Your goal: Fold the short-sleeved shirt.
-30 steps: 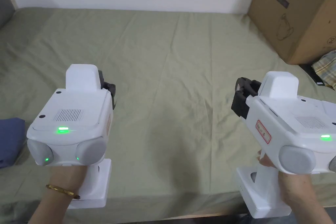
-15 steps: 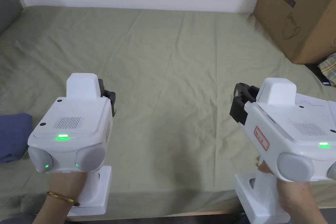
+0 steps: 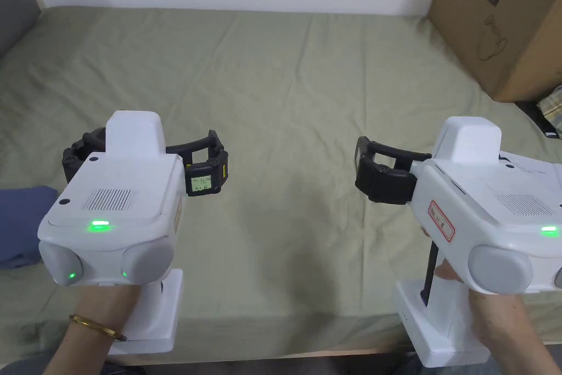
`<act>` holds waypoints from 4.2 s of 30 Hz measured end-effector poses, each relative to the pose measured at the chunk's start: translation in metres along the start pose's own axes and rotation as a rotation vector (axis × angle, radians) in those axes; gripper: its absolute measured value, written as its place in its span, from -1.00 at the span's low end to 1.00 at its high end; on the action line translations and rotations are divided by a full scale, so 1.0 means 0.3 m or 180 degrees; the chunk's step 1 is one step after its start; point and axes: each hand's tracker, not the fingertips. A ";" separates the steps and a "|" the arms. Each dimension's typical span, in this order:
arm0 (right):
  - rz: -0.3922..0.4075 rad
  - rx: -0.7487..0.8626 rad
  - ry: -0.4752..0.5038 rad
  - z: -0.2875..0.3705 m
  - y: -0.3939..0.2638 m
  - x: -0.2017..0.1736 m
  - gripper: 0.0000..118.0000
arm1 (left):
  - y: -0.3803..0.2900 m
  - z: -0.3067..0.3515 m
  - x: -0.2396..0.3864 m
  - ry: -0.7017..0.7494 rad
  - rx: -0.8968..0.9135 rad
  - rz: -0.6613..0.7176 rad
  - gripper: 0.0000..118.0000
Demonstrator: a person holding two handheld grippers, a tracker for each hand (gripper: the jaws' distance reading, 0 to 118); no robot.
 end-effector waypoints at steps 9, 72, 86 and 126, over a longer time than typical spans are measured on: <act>0.0084 -0.0092 -0.0010 -0.006 0.001 -0.001 1.00 | -0.007 -0.002 -0.015 0.0057 -0.0028 0.0063 1.00; -0.0036 -0.0054 -0.0051 0.001 0.007 -0.002 1.00 | -0.015 -0.007 0.008 0.0025 -0.0080 -0.0028 1.00; -0.0178 -0.1118 -0.0416 -0.027 0.064 -0.006 1.00 | -0.013 -0.005 0.016 0.0054 -0.0224 0.0039 1.00; -0.0077 -0.1996 -0.1251 -0.933 -0.355 0.191 1.00 | -0.322 -0.904 -0.073 0.0530 -0.1833 0.0408 1.00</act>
